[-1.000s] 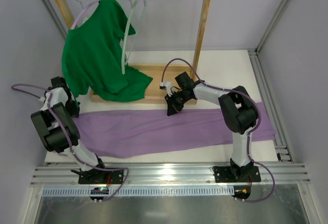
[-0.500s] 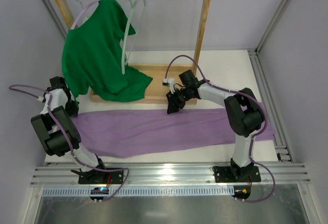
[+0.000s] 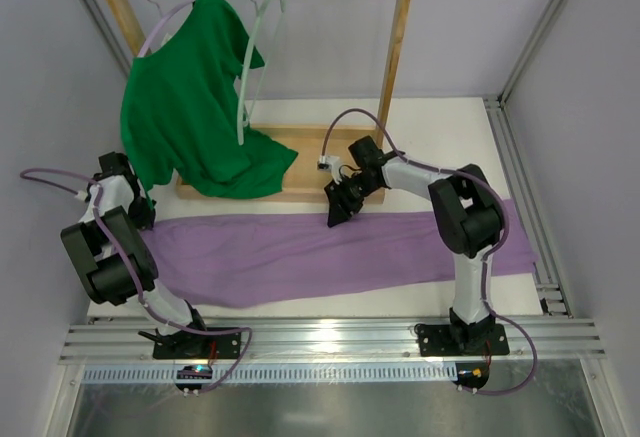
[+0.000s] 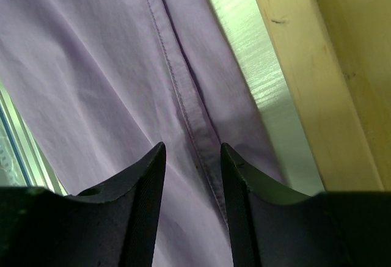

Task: Place the trousers on the hanger
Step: Fold the trousers

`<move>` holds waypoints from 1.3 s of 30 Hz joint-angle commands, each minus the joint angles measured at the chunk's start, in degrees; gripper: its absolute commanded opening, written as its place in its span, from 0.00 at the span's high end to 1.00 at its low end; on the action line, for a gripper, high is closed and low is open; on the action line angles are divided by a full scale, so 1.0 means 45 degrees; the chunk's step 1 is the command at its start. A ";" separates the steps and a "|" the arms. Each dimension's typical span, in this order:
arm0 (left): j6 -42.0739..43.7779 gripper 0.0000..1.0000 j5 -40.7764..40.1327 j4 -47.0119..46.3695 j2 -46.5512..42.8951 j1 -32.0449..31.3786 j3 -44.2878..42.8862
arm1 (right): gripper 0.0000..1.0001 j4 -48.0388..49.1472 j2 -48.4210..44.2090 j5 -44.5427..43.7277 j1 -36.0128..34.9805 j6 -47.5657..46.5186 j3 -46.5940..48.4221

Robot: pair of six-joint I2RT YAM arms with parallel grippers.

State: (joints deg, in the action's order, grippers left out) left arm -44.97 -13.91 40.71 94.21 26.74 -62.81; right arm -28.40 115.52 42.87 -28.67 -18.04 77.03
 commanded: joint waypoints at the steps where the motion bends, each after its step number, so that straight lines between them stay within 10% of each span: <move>1: -0.0182 1.00 0.0084 -0.0414 -0.0194 0.0054 0.0051 | 0.55 -0.0678 0.0167 0.0356 0.0003 -0.0482 0.0732; 14: -0.0221 1.00 0.0006 -0.0608 -0.0116 0.0073 0.0206 | 0.58 -0.1540 0.0383 0.0531 0.0003 -0.0756 0.1007; 21: -0.0144 1.00 -0.0228 -0.0317 -0.0194 0.0073 0.0090 | 0.96 -0.0662 -0.0280 0.0240 0.0003 -0.0133 0.0616; 39: -0.0534 1.00 -0.2221 0.0096 -0.0684 0.0482 -0.0536 | 0.96 0.2718 -0.1651 -0.1148 0.0647 0.1627 -0.1221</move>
State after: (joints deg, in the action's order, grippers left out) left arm -46.35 -18.57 43.11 92.20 27.14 -63.51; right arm -20.14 110.43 40.60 -26.59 -11.70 71.37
